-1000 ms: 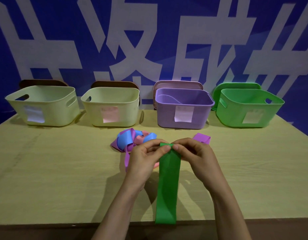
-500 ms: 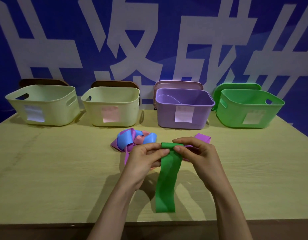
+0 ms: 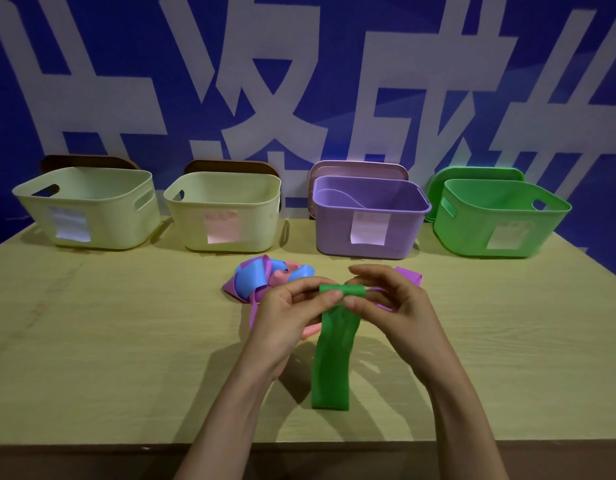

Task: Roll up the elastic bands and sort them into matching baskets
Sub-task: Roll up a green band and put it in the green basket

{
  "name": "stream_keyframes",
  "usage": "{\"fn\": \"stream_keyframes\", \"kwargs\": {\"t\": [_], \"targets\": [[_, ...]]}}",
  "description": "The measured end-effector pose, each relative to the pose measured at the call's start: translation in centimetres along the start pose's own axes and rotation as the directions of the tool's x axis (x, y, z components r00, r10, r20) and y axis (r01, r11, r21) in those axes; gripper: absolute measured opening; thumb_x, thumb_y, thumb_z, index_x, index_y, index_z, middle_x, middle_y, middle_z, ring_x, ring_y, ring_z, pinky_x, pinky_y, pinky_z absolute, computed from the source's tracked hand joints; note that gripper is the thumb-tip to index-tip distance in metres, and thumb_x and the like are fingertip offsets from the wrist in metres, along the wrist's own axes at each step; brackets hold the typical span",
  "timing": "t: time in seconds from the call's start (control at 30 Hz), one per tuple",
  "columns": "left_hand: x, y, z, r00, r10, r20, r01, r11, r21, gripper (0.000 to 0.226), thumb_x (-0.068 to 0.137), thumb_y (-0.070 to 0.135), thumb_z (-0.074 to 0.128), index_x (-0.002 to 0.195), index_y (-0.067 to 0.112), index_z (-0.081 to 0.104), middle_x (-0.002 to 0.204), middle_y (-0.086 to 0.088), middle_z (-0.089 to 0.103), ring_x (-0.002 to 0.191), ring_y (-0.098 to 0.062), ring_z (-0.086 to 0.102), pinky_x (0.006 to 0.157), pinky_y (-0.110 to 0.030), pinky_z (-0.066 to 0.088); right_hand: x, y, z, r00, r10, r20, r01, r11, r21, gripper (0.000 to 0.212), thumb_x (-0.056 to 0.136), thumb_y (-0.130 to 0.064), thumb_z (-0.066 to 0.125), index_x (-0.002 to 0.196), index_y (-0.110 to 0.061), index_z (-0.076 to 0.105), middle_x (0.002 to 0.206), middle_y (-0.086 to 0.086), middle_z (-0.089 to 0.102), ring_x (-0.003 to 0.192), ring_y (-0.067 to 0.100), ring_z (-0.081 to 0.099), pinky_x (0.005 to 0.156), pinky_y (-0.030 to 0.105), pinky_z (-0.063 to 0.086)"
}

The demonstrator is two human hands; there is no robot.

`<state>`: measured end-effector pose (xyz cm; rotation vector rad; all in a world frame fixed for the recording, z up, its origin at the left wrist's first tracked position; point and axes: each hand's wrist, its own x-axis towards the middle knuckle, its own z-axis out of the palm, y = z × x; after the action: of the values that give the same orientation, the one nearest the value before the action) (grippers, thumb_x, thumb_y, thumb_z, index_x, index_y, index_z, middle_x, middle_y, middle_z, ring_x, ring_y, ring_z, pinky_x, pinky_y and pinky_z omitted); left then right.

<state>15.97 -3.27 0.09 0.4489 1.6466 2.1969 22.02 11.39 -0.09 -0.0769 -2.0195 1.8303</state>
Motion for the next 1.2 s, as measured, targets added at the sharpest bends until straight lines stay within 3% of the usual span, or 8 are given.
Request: {"fn": "stream_keyframes", "kwargs": {"t": [0.07, 0.17, 0.4, 0.63, 0.77, 0.93, 1.07, 1.2], "targets": [[0.03, 0.03, 0.05, 0.999, 0.043, -0.007, -0.043, 0.999, 0.014, 0.014, 0.079, -0.004, 0.067, 0.088, 0.007, 0.069, 0.073, 0.0, 0.072, 0.071, -0.009, 0.069, 0.062, -0.016, 0.052, 0.03, 0.01, -0.07, 0.999, 0.027, 0.019, -0.026, 0.999, -0.033, 0.022, 0.078, -0.02, 0.07, 0.099, -0.014, 0.069, 0.092, 0.006, 0.072, 0.085, 0.013, 0.068, 0.077, 0.027, 0.056], [0.0, 0.0, 0.18, 0.996, 0.083, -0.017, -0.082, 0.995, 0.055, 0.016, 0.078, -0.007, 0.067, 0.087, 0.006, 0.068, 0.07, 0.002, 0.072, 0.069, -0.007, 0.068, 0.062, -0.015, 0.052, 0.08, 0.1, 0.02, 1.0, 0.016, 0.02, -0.014, 0.996, -0.083, 0.007, 0.084, -0.014, 0.066, 0.089, -0.014, 0.072, 0.085, 0.005, 0.073, 0.08, 0.012, 0.067, 0.073, 0.025, 0.054], [0.13, -0.32, 0.03, 0.999, -0.027, 0.042, 0.026, 0.999, 0.03, 0.024, 0.08, 0.001, 0.068, 0.103, 0.008, 0.067, 0.086, -0.006, 0.072, 0.08, -0.014, 0.069, 0.065, -0.02, 0.054, 0.03, -0.03, 0.28, 0.999, 0.032, -0.038, -0.03, 0.998, 0.048, 0.01, 0.08, -0.015, 0.067, 0.087, -0.015, 0.072, 0.083, 0.0, 0.074, 0.082, 0.009, 0.067, 0.076, 0.026, 0.055], [0.02, -0.25, -0.33, 0.993, -0.064, 0.096, 0.058, 0.996, 0.063, 0.018, 0.079, 0.001, 0.067, 0.096, 0.006, 0.07, 0.085, -0.008, 0.074, 0.08, -0.016, 0.071, 0.067, -0.022, 0.055, -0.21, -0.29, -0.19, 0.999, 0.02, -0.031, -0.02, 1.0, 0.004, 0.018, 0.076, -0.005, 0.071, 0.09, -0.017, 0.073, 0.087, 0.001, 0.075, 0.085, 0.013, 0.069, 0.083, 0.038, 0.056], [-0.07, 0.09, -0.44, 0.989, -0.055, 0.139, 0.048, 0.998, 0.05, 0.025, 0.076, 0.003, 0.069, 0.101, 0.004, 0.068, 0.088, -0.008, 0.073, 0.082, -0.016, 0.07, 0.068, -0.021, 0.054, -0.19, -0.21, -0.25, 0.999, -0.035, -0.026, 0.034, 0.997, -0.069, 0.026, 0.074, 0.003, 0.072, 0.087, -0.02, 0.073, 0.086, -0.007, 0.074, 0.082, 0.008, 0.069, 0.076, 0.028, 0.056], [-0.12, 0.03, 0.06, 0.998, -0.028, 0.049, 0.026, 0.999, 0.041, 0.017, 0.08, 0.015, 0.067, 0.094, 0.005, 0.07, 0.079, -0.002, 0.072, 0.072, -0.011, 0.068, 0.061, -0.018, 0.051, -0.25, -0.39, -0.21, 0.998, -0.058, 0.017, 0.059, 0.997, -0.052, 0.03, 0.073, 0.011, 0.071, 0.088, -0.015, 0.071, 0.091, -0.006, 0.073, 0.088, 0.008, 0.069, 0.076, 0.019, 0.054], [-0.05, -0.14, -0.25, 1.0, -0.005, 0.014, 0.004, 0.998, 0.06, 0.014, 0.077, 0.006, 0.071, 0.09, 0.012, 0.073, 0.082, 0.003, 0.073, 0.082, -0.01, 0.068, 0.075, -0.024, 0.055, -0.28, -0.16, -0.01, 0.999, 0.018, 0.042, -0.018, 1.0, -0.006, 0.027, 0.078, -0.01, 0.072, 0.102, -0.018, 0.066, 0.095, 0.003, 0.071, 0.086, 0.01, 0.068, 0.077, 0.02, 0.054], [-0.19, -0.09, -0.36, 0.999, 0.02, 0.036, -0.022, 0.998, 0.061, 0.017, 0.073, -0.002, 0.073, 0.087, 0.009, 0.073, 0.08, 0.001, 0.073, 0.08, -0.011, 0.069, 0.071, -0.019, 0.054, -0.4, 0.18, 0.12, 0.999, 0.003, 0.038, 0.001, 0.996, -0.094, 0.01, 0.084, -0.021, 0.065, 0.088, -0.016, 0.071, 0.083, 0.004, 0.072, 0.077, 0.008, 0.063, 0.07, 0.022, 0.052]]}}
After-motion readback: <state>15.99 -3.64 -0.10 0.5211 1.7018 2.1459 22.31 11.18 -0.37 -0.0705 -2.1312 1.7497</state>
